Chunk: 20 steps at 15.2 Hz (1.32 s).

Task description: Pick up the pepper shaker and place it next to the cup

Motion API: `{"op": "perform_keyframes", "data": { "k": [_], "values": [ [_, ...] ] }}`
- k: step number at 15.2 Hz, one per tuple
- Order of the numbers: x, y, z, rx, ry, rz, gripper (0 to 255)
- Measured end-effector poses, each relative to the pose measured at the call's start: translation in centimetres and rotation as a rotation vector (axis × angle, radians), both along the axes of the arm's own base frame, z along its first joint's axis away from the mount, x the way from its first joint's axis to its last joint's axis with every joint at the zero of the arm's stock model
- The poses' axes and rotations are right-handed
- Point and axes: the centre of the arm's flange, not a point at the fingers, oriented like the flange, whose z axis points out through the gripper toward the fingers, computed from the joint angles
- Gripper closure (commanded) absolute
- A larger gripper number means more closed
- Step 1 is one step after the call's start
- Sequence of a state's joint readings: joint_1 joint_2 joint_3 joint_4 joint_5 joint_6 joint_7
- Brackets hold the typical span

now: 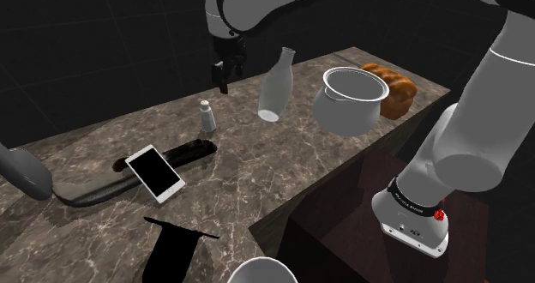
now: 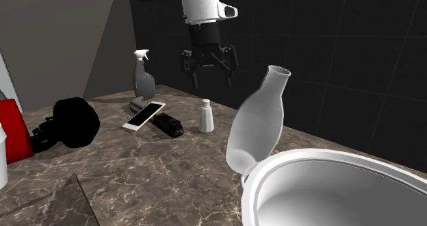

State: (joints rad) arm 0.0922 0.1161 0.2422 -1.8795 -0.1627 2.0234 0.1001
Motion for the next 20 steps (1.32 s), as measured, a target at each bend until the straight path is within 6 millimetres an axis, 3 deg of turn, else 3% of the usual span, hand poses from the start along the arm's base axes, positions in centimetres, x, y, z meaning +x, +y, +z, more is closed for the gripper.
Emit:
{"op": "perform_keyframes", "data": {
  "k": [8,16,20],
  "values": [
    [6.7,6.0,-5.9,0.007,0.025,0.066,0],
    [7.4,6.6,-9.8,0.008,0.027,0.073,0],
    [7.4,6.6,-10.3,0.008,0.027,0.073,0]
  ]
}}
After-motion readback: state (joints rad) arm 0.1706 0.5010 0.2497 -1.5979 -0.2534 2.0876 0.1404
